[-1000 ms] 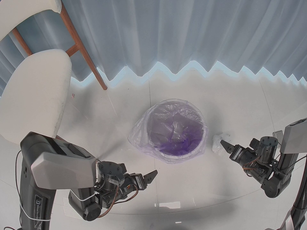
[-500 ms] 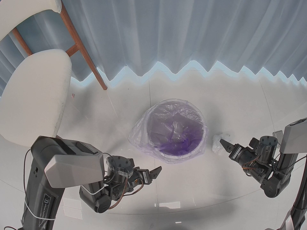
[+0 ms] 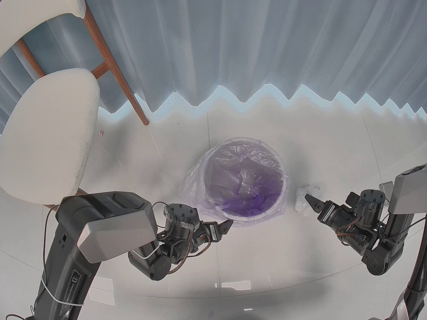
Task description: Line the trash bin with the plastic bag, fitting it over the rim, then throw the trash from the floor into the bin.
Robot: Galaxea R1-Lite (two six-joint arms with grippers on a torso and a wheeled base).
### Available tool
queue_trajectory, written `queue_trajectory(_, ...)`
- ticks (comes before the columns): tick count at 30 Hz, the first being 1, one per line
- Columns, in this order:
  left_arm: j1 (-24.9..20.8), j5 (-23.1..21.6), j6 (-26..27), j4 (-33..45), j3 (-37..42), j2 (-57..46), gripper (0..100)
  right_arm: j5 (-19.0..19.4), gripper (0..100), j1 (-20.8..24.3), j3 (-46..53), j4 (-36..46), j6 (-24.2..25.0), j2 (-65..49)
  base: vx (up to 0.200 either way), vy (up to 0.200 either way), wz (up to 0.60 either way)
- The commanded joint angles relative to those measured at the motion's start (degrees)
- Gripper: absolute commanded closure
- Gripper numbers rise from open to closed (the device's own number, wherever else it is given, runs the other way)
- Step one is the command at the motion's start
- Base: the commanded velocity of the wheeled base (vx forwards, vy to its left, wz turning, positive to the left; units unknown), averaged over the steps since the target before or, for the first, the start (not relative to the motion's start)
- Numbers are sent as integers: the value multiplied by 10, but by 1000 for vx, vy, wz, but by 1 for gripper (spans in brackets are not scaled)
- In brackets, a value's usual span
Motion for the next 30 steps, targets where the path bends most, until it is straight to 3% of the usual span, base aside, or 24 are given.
queue_trajectory(1,5,0,1,2,-26,28,0,0,0,0,3,-8,0,2,0,0,0)
queue_trajectory(7,7,0,0,0,-43,44,0,0,0,0,4,-8,0,2,0,0,0)
queue_trajectory(8,7,0,0,-1,-46,47,100,0,0,0,4,-8,0,2,0,0,0)
queue_trajectory(30,15,0,0,31,-89,80,100,0,0,1,8,-8,1,9,0,0,0)
